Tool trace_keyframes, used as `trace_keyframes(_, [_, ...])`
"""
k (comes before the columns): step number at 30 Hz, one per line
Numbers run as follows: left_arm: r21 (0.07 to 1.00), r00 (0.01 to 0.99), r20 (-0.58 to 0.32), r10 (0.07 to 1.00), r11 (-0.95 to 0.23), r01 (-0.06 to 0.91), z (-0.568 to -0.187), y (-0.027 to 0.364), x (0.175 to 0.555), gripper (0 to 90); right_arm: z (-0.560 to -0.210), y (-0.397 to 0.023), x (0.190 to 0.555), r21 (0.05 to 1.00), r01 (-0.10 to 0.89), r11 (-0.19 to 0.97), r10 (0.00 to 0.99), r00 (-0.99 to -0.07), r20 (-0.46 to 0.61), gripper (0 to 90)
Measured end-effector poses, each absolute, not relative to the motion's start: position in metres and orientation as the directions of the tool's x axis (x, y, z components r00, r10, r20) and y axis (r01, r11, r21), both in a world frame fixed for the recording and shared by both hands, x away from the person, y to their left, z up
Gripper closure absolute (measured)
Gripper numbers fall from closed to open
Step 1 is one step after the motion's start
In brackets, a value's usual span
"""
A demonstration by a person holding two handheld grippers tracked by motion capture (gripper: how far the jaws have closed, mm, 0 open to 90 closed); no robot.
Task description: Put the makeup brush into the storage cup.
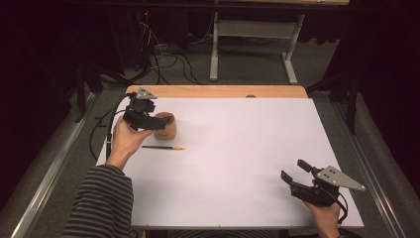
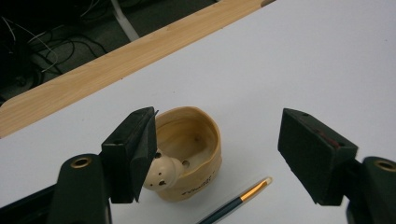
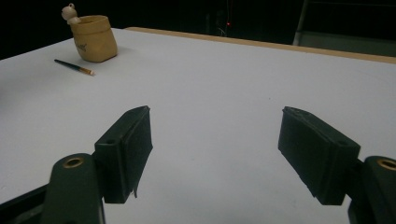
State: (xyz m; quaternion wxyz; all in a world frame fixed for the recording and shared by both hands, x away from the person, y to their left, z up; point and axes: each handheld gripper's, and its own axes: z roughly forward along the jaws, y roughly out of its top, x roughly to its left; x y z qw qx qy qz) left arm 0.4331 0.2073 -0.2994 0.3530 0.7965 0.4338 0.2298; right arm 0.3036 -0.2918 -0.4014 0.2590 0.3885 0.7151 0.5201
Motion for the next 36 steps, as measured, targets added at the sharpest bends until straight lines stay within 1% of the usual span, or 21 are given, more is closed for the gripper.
trace_keyframes(22, [0.709, 0.550, 0.076, 0.832, -0.433, 0.557, -0.2995, 0.2049, 0.4336, 28.7, -0.4014, -0.2920, 0.3036, 0.945, 0.287, 0.155, 0.825, -0.563, 0.035, 27.7])
trace_keyframes(36, [0.672, 0.566, 0.067, 0.822, -0.456, 0.583, -0.3007, 0.2072, 0.4328, 29.6, -0.4015, -0.2917, 0.3033, 0.944, 0.295, 0.151, 0.827, -0.560, 0.043, 27.7])
